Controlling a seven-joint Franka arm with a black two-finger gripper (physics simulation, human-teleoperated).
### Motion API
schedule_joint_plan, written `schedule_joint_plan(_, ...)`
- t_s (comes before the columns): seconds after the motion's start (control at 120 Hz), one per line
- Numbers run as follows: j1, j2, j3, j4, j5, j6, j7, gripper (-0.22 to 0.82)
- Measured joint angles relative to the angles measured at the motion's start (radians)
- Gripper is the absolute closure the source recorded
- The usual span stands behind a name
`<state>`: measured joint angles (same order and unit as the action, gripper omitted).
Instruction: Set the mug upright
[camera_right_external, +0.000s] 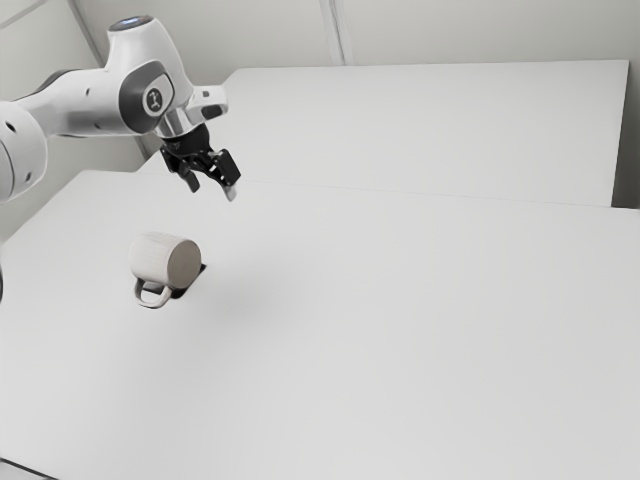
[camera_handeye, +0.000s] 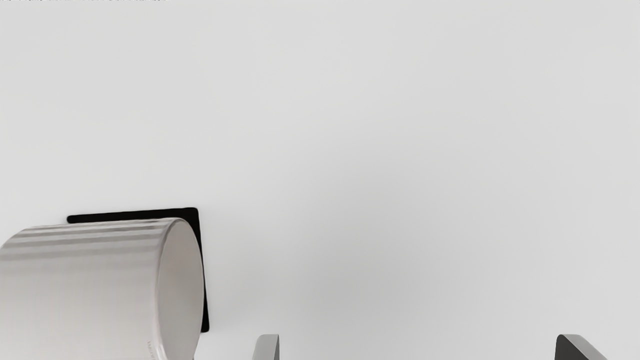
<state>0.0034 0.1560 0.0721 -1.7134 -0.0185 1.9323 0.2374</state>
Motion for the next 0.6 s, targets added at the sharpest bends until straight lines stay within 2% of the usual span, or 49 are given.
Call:
schedule_joint_plan(0.175, 0.02, -0.009, 0.022, 0.001, -0.01, 0.002, 0.037, 0.0)
schedule_joint_plan(0.375, 0.205, 0.084, 0.011, 0.074, -0.105, -0.017, 0.147, 0.0)
schedule_joint_plan(0.6, 0.42, 0.234, -0.02, 0.241, -0.271, -0.152, 0.306, 0.0)
